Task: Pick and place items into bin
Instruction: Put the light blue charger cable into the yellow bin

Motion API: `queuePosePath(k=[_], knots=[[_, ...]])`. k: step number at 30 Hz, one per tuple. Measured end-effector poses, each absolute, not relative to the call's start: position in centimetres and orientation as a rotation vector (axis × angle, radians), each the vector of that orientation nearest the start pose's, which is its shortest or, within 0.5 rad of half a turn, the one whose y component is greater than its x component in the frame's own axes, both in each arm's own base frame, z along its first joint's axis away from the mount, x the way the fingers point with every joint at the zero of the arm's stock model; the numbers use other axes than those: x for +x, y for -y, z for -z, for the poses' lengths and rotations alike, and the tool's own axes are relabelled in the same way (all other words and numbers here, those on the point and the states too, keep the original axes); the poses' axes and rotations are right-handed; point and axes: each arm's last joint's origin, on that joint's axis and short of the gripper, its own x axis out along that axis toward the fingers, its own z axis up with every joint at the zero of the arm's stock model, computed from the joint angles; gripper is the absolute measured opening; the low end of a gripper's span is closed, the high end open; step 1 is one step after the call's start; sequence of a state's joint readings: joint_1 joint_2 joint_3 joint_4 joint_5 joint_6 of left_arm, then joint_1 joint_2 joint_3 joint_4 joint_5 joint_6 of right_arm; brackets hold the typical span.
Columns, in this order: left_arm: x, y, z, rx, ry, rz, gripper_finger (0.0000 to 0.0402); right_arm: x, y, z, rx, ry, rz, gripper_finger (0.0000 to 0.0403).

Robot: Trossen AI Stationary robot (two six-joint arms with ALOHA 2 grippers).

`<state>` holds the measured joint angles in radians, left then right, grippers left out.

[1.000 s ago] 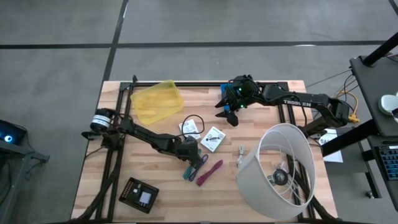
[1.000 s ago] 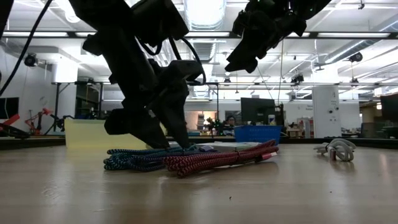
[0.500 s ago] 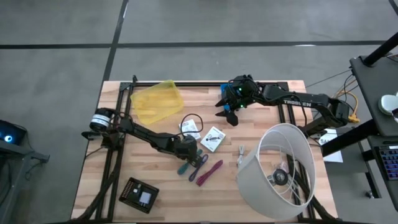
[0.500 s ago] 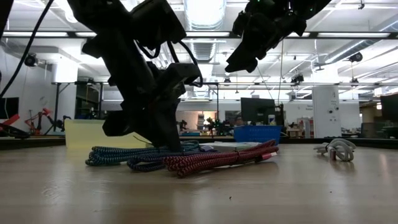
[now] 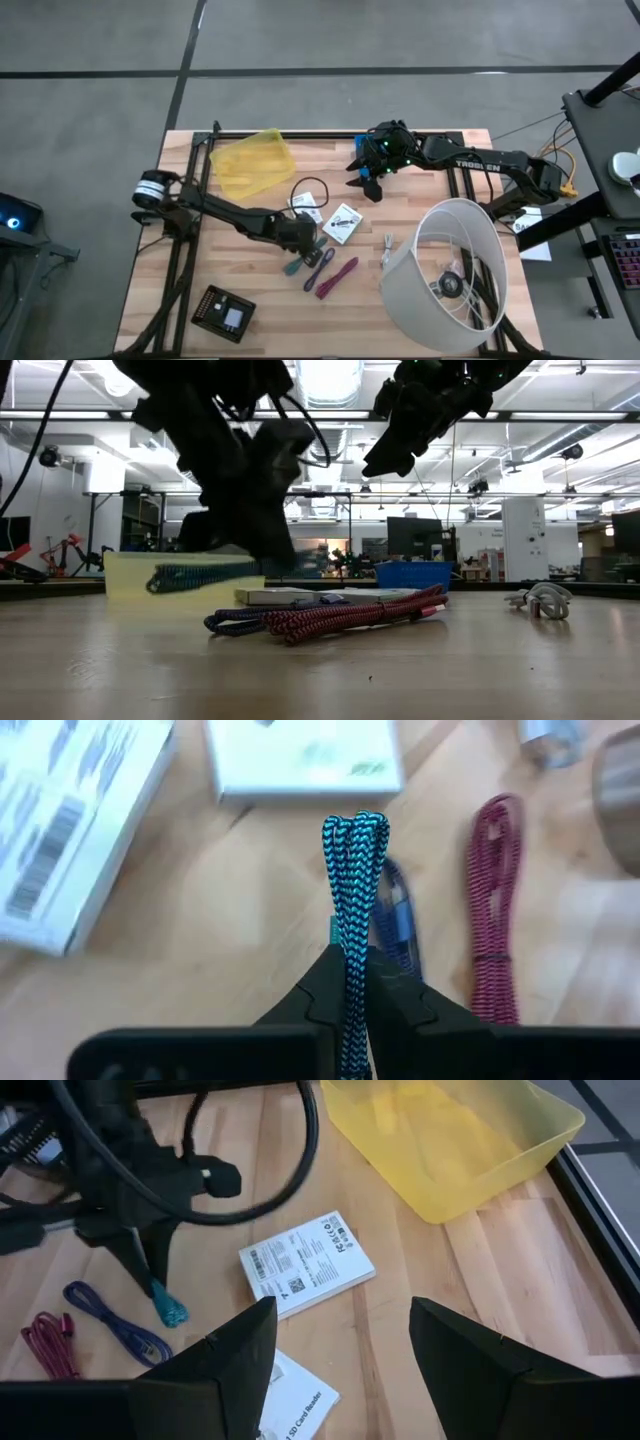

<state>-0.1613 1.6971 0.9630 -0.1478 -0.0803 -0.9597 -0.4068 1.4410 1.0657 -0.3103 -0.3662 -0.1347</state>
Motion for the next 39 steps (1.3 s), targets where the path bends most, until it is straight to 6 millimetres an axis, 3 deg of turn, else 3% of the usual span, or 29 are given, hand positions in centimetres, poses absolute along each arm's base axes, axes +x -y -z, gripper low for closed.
queuePosePath(k=[11, 15, 21, 27, 32, 39], knots=[[31.2, 2.0, -24.4, -0.645, -0.507, -0.449, 0.0008, 28.8, 11.3, -27.1, 0.131, -0.637, 0.0, 0.0215], [29.7, -0.1, -27.2, -0.56, -0.383, -0.53, 0.0008, 28.8, 11.3, -27.1, 0.132, -0.637, 0.0, 0.0215], [27.6, -3.6, -29.6, -0.488, -0.274, -0.683, 0.0008, 28.8, 11.3, -27.1, 0.173, -0.637, 0.013, 0.0215], [26.5, -7.0, -30.1, -0.419, -0.257, -0.794, 0.0008, 28.8, 11.3, -27.1, 0.212, -0.637, 0.026, 0.0215], [25.3, -9.8, -29.5, -0.42, -0.335, -0.874, 0.0008, 28.8, 11.3, -27.1, 0.25, -0.638, 0.04, 0.0215], [22.0, -13.9, -27.4, -0.609, -0.422, -1.149, 0.0008, 28.8, 11.3, -27.1, 0.329, -0.639, 0.093, 0.0215]])
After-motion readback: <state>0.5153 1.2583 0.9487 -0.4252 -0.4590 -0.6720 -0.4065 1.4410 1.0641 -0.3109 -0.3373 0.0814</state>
